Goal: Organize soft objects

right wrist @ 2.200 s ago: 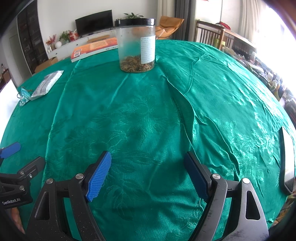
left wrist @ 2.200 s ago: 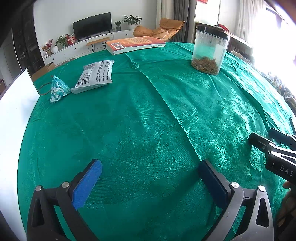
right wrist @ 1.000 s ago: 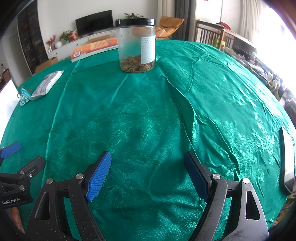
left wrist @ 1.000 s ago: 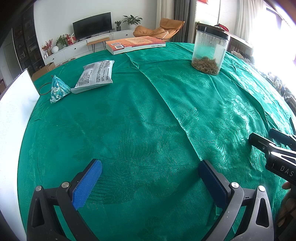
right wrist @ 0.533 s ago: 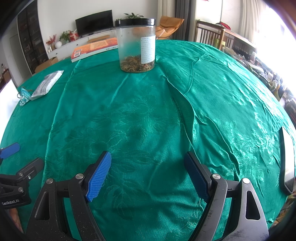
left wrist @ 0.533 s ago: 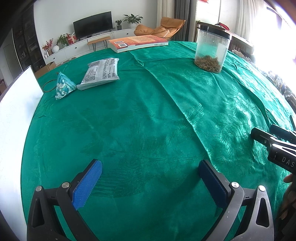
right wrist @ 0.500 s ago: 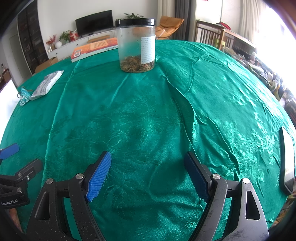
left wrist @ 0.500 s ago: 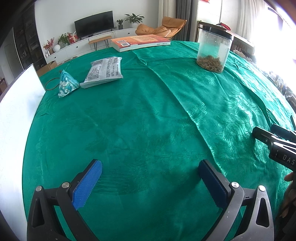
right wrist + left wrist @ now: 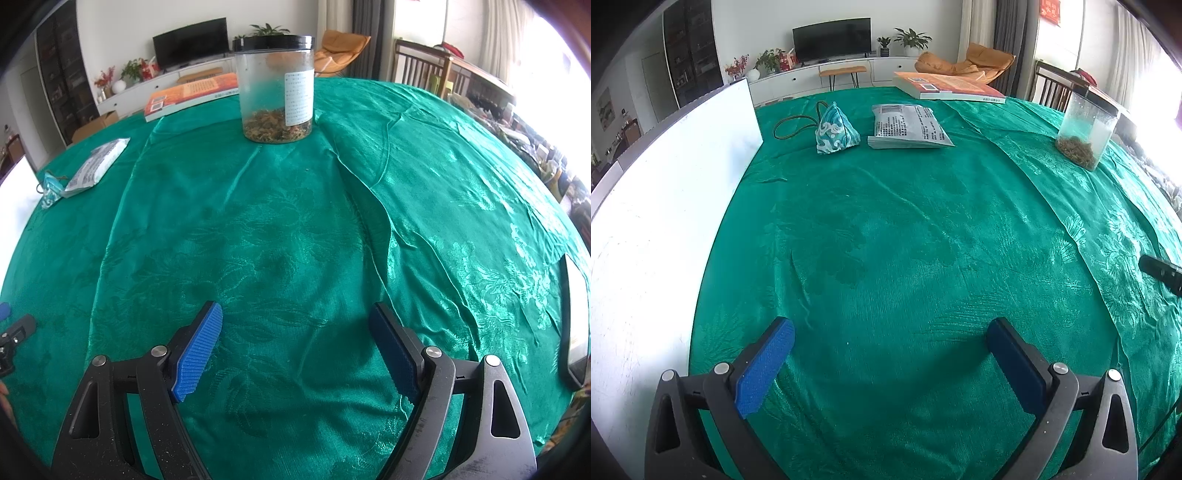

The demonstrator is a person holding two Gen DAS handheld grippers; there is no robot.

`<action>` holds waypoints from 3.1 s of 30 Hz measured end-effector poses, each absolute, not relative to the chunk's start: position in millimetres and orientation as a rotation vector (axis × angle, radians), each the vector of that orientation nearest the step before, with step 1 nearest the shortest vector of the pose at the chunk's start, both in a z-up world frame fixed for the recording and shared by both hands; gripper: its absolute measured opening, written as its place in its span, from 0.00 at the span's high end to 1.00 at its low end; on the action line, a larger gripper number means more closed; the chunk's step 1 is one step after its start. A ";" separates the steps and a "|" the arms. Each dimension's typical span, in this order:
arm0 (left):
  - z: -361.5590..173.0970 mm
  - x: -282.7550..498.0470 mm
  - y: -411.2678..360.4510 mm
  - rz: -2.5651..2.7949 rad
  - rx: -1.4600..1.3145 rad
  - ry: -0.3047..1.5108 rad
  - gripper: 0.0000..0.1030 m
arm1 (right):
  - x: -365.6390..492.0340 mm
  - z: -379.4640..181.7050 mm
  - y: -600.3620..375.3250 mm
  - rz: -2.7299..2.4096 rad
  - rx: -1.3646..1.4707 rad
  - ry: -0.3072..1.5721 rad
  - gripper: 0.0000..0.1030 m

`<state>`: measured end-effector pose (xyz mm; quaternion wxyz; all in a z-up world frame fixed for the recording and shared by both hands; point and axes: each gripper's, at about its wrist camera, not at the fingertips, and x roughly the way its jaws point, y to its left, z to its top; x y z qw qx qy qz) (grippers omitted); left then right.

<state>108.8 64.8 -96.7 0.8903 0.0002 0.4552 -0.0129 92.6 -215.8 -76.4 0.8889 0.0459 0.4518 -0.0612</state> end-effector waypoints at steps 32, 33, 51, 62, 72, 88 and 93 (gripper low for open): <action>-95.0 111.8 63.0 -0.026 -0.006 0.946 0.00 | 163.3 -76.3 -146.3 0.107 -0.139 1.047 0.30; -95.1 111.6 63.5 -0.026 -0.007 0.945 0.00 | 148.8 -76.3 -168.1 0.060 -0.098 1.034 0.30; -96.7 110.0 63.9 -0.014 -0.008 0.947 0.00 | 118.5 -81.9 -266.9 -0.142 0.066 0.920 0.16; -60.4 194.9 100.8 0.084 -0.193 0.905 0.00 | 118.3 -81.8 -266.2 -0.143 0.066 0.919 0.16; -81.8 304.2 110.1 0.121 -0.073 0.977 0.61 | 118.3 -82.2 -266.4 -0.143 0.067 0.919 0.16; 33.0 198.4 89.6 -0.209 -0.190 0.837 0.61 | 132.2 -24.8 -361.7 -0.123 0.439 0.781 0.32; 62.6 180.4 95.6 -0.224 -0.210 0.801 0.61 | 195.4 7.8 -381.1 -0.164 0.312 0.853 0.32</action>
